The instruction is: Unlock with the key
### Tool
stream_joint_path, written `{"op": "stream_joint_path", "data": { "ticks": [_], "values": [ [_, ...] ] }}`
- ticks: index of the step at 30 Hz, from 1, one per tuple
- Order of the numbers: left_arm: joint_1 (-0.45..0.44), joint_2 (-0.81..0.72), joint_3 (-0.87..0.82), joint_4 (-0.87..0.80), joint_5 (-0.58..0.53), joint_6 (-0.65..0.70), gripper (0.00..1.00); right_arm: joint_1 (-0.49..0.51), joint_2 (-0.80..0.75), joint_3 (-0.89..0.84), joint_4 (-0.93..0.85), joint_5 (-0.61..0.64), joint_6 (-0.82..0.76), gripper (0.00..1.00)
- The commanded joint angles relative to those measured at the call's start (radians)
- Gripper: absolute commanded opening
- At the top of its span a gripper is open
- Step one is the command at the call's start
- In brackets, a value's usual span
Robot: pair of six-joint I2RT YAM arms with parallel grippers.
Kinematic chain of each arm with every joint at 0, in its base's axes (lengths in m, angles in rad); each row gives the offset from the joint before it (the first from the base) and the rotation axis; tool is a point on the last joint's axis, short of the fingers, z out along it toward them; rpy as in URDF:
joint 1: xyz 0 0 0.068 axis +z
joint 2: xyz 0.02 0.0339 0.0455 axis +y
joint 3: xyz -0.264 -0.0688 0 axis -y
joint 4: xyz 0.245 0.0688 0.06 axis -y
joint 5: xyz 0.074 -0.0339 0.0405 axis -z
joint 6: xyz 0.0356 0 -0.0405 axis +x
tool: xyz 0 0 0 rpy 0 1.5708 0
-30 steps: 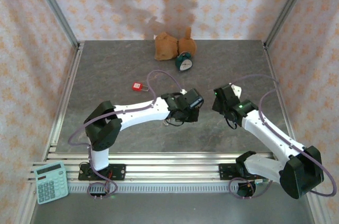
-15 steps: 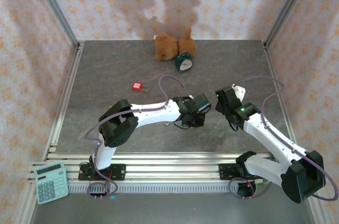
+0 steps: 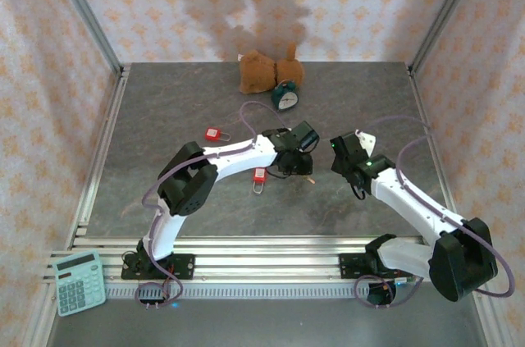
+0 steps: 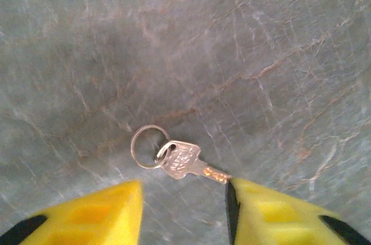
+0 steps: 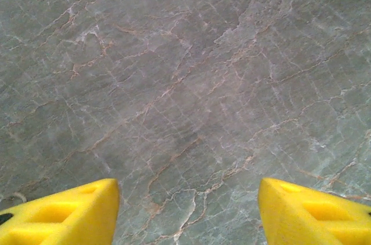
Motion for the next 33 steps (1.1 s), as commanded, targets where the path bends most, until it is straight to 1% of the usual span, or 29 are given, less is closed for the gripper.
{"op": "stream_joint_path", "data": {
  "ticks": [1,2,3,5,8,10,12,14,16,17,19,21,22,23,25,29,31,33],
  "values": [
    [0.043,-0.025,0.038,-0.045,-0.01,0.113,0.67,-0.006,0.012,0.053,-0.034,-0.048,-0.057,0.64],
    [0.064,-0.035,0.04,-0.047,0.007,0.126,0.73,-0.006,0.015,0.06,-0.039,-0.06,-0.064,0.64],
    [0.08,-0.044,0.042,-0.055,0.01,0.137,0.74,-0.006,0.018,0.065,-0.043,-0.075,-0.071,0.64],
    [0.116,-0.089,0.02,-0.055,0.004,0.152,0.75,-0.004,0.026,0.075,-0.041,-0.122,-0.082,0.62],
    [0.154,-0.212,-0.091,0.016,-0.042,0.154,0.76,0.03,0.081,0.108,-0.036,-0.193,-0.102,0.57],
    [0.169,-0.32,-0.173,0.045,-0.116,0.154,0.75,0.082,0.142,0.158,-0.057,-0.186,-0.12,0.52],
    [0.173,-0.434,-0.251,0.053,-0.223,0.158,0.75,0.137,0.216,0.22,-0.091,-0.153,-0.135,0.46],
    [0.172,-0.555,-0.363,0.087,-0.32,0.156,0.75,0.175,0.286,0.273,-0.108,-0.143,-0.149,0.45],
    [0.172,-0.683,-0.489,0.139,-0.405,0.135,0.76,0.189,0.351,0.319,-0.118,-0.142,-0.153,0.44],
    [0.173,-0.761,-0.552,0.162,-0.441,0.115,0.78,0.192,0.388,0.342,-0.124,-0.147,-0.157,0.43],
    [0.174,-0.872,-0.681,0.203,-0.504,0.062,0.86,0.201,0.454,0.391,-0.142,-0.137,-0.16,0.38],
    [0.176,-0.989,-0.796,0.227,-0.554,0.001,0.99,0.208,0.519,0.442,-0.165,-0.134,-0.166,0.35],
    [0.177,-1.047,-0.858,0.243,-0.574,-0.027,1.0,0.214,0.552,0.464,-0.177,-0.133,-0.172,0.32],
    [0.178,-1.107,-0.918,0.274,-0.569,-0.033,0.99,0.219,0.579,0.487,-0.188,-0.13,-0.176,0.29],
    [0.179,-1.205,-1.009,0.301,-0.557,-0.031,0.99,0.23,0.626,0.526,-0.21,-0.118,-0.185,0.28],
    [0.178,-1.352,-1.096,0.247,-0.64,-0.07,0.97,0.244,0.697,0.575,-0.238,-0.124,-0.197,0.28],
    [0.181,-1.41,-1.126,0.242,-0.691,-0.098,0.94,0.246,0.728,0.591,-0.25,-0.123,-0.194,0.28],
    [0.18,-1.453,-1.155,0.259,-0.715,-0.116,0.9,0.25,0.749,0.599,-0.254,-0.122,-0.194,0.28]
  ]
}}
